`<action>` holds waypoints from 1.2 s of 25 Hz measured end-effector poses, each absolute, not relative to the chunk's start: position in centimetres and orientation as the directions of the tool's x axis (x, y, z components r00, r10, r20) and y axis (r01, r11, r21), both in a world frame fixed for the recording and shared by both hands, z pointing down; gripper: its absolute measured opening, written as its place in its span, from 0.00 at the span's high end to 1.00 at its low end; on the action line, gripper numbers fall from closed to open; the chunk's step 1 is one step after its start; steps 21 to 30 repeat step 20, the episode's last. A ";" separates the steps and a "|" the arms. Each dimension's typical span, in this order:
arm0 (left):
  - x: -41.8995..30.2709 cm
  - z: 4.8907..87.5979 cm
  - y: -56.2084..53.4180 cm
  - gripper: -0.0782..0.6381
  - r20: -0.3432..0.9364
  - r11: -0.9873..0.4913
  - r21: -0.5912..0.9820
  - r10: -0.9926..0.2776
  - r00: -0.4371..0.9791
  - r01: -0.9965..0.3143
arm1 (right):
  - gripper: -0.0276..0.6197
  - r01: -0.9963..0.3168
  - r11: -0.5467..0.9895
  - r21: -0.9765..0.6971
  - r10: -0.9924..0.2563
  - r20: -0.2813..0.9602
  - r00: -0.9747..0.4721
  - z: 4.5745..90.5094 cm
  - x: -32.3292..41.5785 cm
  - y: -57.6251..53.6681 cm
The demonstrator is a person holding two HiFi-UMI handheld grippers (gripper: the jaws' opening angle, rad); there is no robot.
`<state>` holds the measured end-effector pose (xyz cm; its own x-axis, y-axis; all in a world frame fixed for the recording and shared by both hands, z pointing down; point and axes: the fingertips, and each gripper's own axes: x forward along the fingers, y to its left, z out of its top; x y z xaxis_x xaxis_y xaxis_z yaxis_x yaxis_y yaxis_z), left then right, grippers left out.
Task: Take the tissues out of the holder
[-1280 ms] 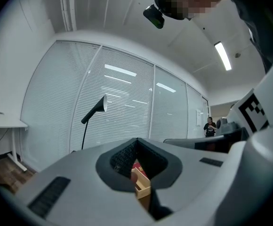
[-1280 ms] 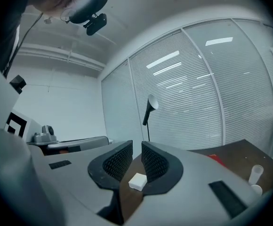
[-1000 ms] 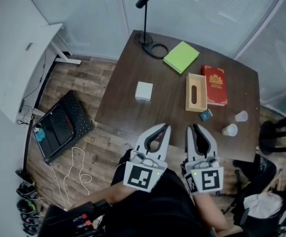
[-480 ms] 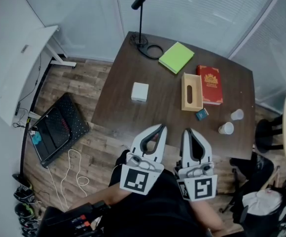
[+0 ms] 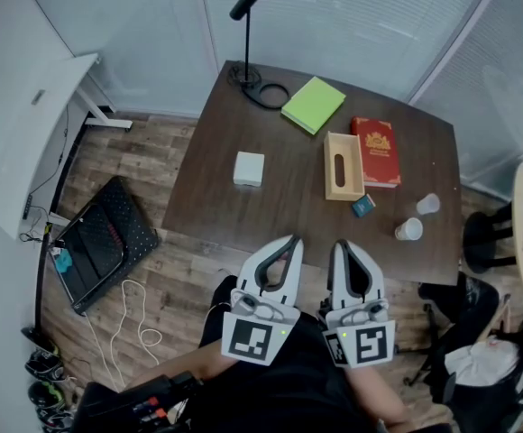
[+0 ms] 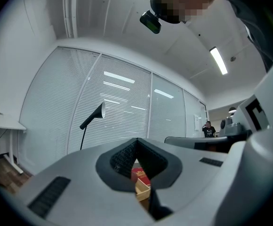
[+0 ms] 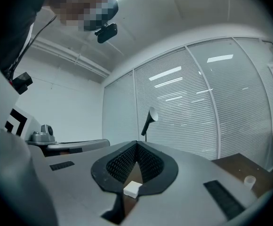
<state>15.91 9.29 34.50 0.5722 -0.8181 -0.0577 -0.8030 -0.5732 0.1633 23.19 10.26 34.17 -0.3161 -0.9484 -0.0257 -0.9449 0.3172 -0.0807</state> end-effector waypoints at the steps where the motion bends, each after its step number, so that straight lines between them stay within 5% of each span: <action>1: 15.9 34.5 9.5 0.89 -0.056 -0.576 0.157 -0.816 0.575 -0.802 | 0.94 -0.947 0.310 -0.078 -0.951 -0.025 -0.309 34.2 23.3 10.4; 7: 17.1 34.1 10.5 0.89 -0.053 -0.598 0.058 -0.802 0.595 -0.800 | 0.94 -0.956 0.289 -0.041 -0.957 -0.029 -0.288 33.6 24.1 11.0; 30: 18.9 34.0 11.0 0.89 -0.068 -0.622 0.086 -0.783 0.618 -0.778 | 0.94 -0.968 0.249 0.010 -0.968 -0.031 -0.249 33.3 25.8 12.2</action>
